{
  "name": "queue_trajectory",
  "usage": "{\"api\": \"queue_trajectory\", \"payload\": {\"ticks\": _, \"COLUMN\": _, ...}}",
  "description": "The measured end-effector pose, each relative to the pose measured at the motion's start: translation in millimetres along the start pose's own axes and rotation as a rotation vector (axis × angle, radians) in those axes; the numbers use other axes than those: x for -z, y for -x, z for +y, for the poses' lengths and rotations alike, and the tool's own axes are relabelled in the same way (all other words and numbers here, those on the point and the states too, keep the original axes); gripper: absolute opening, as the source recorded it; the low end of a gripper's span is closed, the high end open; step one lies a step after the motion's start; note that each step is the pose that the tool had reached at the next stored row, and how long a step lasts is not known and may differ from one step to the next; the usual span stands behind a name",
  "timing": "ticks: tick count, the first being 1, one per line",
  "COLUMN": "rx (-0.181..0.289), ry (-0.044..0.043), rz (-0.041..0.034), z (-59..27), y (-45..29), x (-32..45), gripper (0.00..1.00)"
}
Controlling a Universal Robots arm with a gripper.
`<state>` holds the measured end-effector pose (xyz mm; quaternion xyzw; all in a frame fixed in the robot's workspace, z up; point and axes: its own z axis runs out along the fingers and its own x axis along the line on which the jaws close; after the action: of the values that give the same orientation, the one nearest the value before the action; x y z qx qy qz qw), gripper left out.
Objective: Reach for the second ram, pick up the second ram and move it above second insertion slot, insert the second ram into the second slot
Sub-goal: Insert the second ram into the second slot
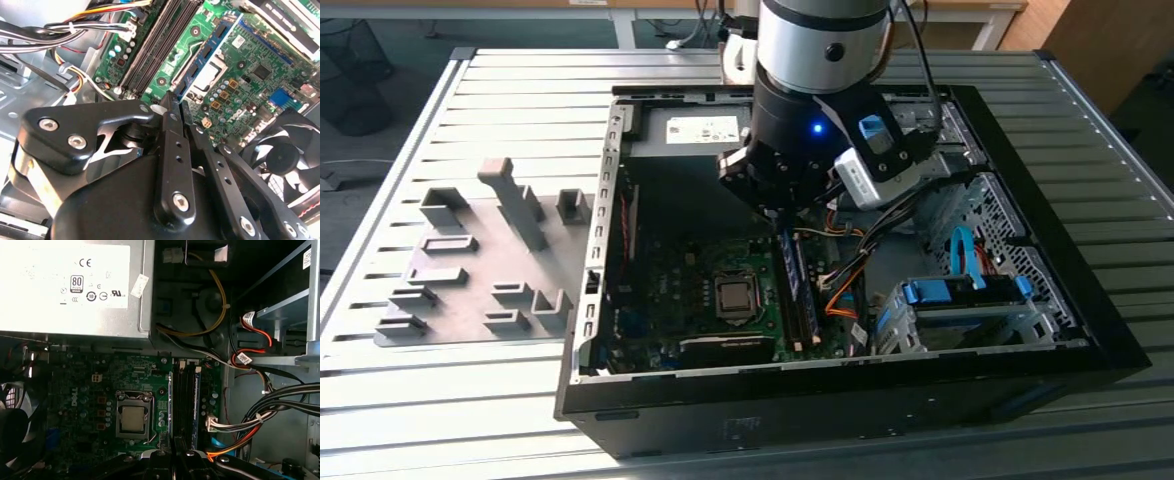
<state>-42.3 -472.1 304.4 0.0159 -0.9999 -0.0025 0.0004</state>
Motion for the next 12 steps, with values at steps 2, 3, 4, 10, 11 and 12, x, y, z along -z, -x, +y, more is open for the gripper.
{"api": "queue_trajectory", "payload": {"ticks": 2, "rx": 0.0, "ry": 0.0001, "rz": -0.0001, "z": 0.0, "y": 0.0, "x": -0.9, "gripper": 0.14}}
{"api": "queue_trajectory", "payload": {"ticks": 3, "rx": 0.0, "ry": 0.0001, "rz": -0.0001, "z": 0.0, "y": 0.0, "x": -1.6, "gripper": 0.14}}
{"api": "queue_trajectory", "payload": {"ticks": 4, "rx": 0.0, "ry": 0.0001, "rz": -0.0001, "z": 0.0, "y": 0.0, "x": -1.7, "gripper": 0.14}}
{"api": "queue_trajectory", "payload": {"ticks": 10, "rx": 0.0, "ry": 0.0001, "rz": 0.0, "z": 0.0, "y": 0.0, "x": -1.7, "gripper": 0.14}}
{"api": "queue_trajectory", "payload": {"ticks": 11, "rx": 0.0, "ry": 0.0001, "rz": -0.0001, "z": 0.0, "y": 0.0, "x": -1.8, "gripper": 0.14}}
{"api": "queue_trajectory", "payload": {"ticks": 12, "rx": 0.0, "ry": -0.0001, "rz": 0.0, "z": 0.0, "y": 0.0, "x": -1.8, "gripper": 0.14}}
